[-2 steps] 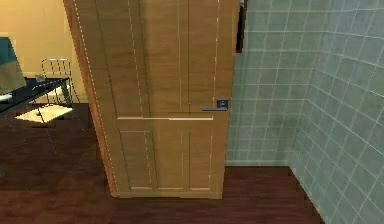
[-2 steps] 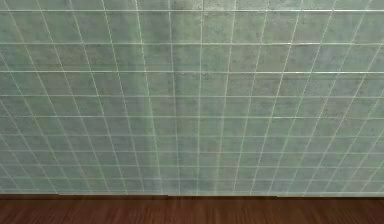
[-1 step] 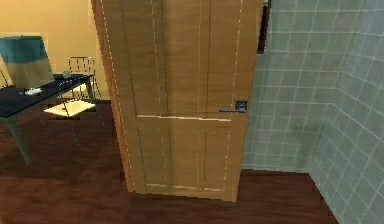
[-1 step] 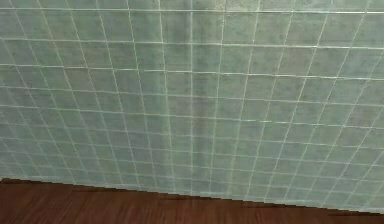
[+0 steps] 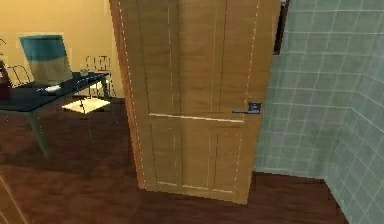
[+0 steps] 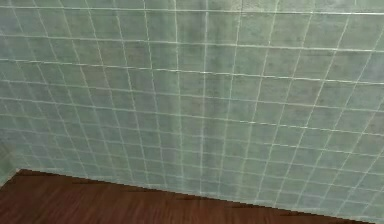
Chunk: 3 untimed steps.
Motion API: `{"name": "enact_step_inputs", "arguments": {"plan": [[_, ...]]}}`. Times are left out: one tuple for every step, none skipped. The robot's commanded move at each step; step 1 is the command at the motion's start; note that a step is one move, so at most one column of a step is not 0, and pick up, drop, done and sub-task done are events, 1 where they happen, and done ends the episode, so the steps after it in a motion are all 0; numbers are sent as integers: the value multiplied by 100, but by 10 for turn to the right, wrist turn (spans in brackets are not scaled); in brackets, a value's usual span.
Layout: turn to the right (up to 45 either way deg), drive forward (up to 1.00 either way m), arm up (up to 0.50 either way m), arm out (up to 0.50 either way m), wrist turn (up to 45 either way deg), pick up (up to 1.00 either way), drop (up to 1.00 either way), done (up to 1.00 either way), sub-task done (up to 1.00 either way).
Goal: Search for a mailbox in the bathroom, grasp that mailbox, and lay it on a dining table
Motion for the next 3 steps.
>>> {"name": "enact_step_inputs", "arguments": {"plan": [[0,55,0,0,0,0,0,0,0],[-450,0,0,0,0,0,0,0,0],[-30,0,0,0,0,0,0,0,0]]}}
